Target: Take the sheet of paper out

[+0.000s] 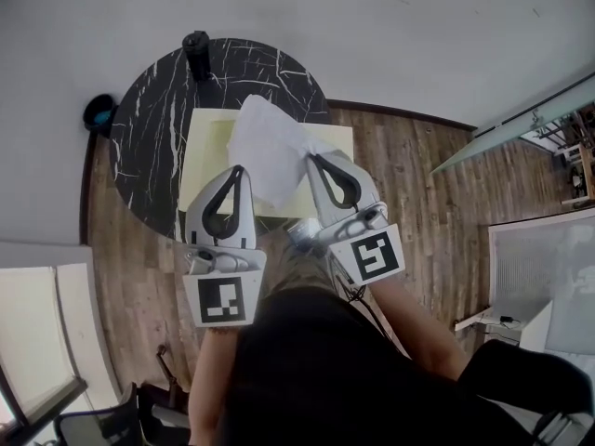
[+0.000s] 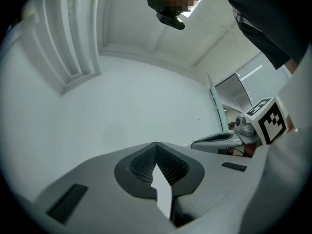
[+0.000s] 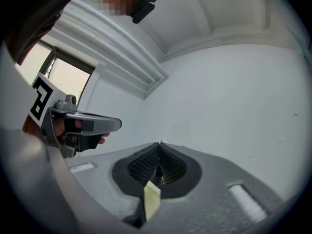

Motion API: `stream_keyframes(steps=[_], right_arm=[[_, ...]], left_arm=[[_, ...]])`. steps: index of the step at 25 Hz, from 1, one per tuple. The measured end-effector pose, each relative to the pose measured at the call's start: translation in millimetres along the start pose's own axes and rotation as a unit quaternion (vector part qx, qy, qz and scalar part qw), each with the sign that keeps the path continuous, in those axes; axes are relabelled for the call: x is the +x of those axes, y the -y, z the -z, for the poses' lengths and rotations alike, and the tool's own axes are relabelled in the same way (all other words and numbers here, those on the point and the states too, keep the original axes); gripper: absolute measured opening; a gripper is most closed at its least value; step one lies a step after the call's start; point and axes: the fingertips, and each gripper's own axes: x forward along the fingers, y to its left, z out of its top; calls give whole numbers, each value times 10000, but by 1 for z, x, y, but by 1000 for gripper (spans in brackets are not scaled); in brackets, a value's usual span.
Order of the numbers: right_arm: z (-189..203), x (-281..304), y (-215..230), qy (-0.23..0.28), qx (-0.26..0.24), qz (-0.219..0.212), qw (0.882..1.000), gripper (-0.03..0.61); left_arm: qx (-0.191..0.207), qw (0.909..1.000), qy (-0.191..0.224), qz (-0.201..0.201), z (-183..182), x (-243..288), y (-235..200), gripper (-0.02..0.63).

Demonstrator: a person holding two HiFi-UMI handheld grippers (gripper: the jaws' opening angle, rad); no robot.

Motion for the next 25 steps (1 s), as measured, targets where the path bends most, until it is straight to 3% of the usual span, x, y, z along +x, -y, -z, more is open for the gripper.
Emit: stream_keyframes(steps=[10,16,19,25], right_arm=[[-1,-5,-6,92,-96,-29,9999,-2],[10,-10,-5,-294,-80,93,9995,-2],[1,-9,-6,-87,-37,129,9999,-2],[4,-9,-12,-155,1,36,9999,-2]], left_arm=[[-68,9999,-117,33,7,-10,-2,-2],[-65,9998,-150,58,8,-13,-4,-2],[-71,9999,-102,12,6,-14,-9,-2],[-94,9998,-184,13,11,-18,-8,-2]])
